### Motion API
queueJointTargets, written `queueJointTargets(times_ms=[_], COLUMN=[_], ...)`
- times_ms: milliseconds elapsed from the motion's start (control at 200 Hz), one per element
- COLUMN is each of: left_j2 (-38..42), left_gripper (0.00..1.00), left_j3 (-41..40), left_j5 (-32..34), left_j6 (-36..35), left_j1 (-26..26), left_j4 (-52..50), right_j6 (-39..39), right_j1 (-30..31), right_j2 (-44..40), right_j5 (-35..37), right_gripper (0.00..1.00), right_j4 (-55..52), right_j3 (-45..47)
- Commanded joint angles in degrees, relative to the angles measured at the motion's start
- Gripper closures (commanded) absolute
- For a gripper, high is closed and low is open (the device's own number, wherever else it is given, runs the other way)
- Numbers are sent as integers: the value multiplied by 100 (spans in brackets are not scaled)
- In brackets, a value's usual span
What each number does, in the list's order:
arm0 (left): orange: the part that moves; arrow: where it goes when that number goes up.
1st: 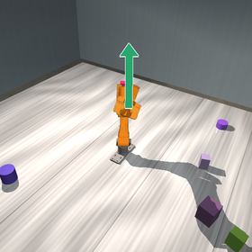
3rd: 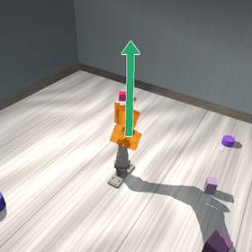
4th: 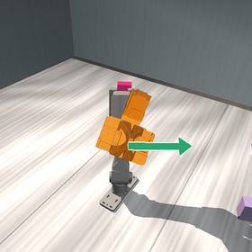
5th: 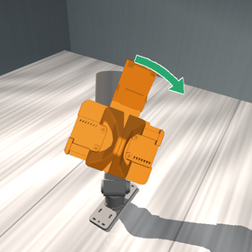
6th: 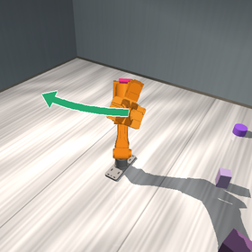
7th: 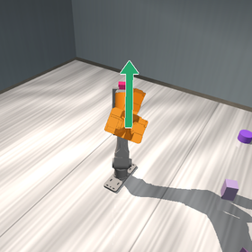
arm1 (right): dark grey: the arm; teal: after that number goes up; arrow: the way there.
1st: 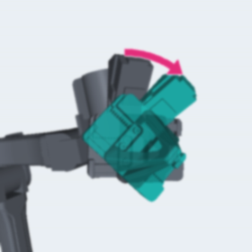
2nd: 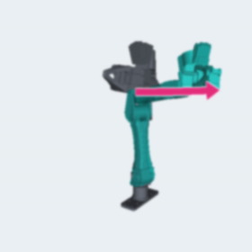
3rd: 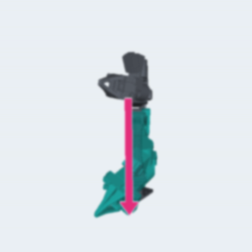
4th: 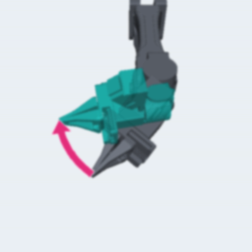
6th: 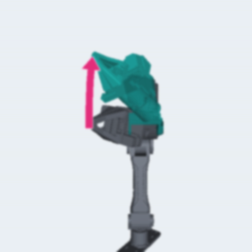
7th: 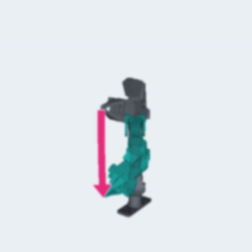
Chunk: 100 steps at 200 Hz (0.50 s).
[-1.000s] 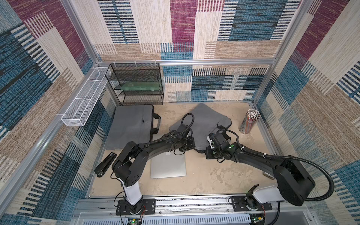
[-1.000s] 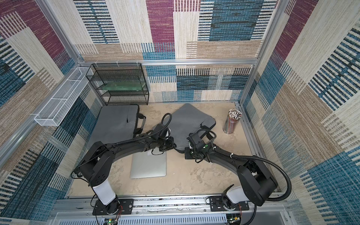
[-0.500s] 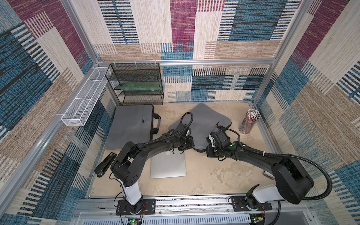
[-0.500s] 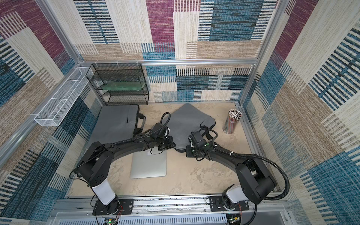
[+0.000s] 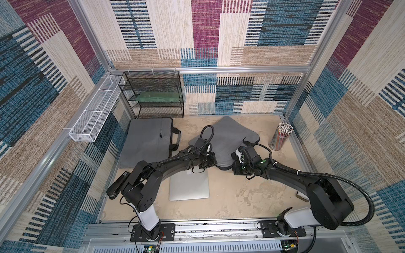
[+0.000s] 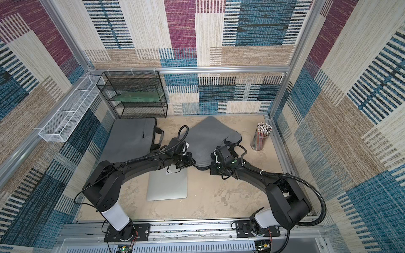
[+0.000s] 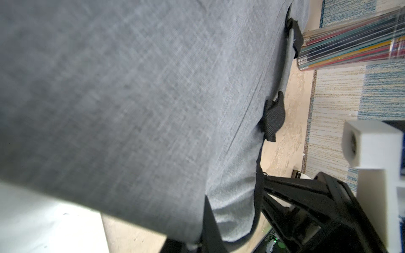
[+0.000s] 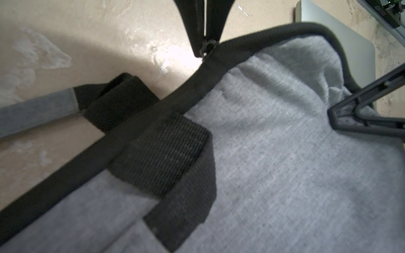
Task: Open the zippered laptop bag and take out the laptop
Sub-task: Unzip the zipper on the zippered laptop bag.
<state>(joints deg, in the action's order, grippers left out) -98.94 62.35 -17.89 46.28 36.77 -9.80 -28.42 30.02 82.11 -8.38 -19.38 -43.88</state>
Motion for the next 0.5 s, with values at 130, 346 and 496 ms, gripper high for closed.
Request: queueJointTargets(times_ms=[130,346,496], left_j2=[155,193,193], left_gripper=[100,100,100], left_j3=[-80,-100,-100], left_j5=[532,534,532], left_j6=[-213,-253,-282], left_j1=[-118,-179,-222], left_j4=[-259,-268,-277], right_j6=[-58,-36,-23], right_j1=[-106,-137,-163], right_j2=[-41,-45,-19], right_j5=[642,791,869], right_gripper=[100,100,100], right_j4=[-424,-553,-611], right_j3=[15,12,36])
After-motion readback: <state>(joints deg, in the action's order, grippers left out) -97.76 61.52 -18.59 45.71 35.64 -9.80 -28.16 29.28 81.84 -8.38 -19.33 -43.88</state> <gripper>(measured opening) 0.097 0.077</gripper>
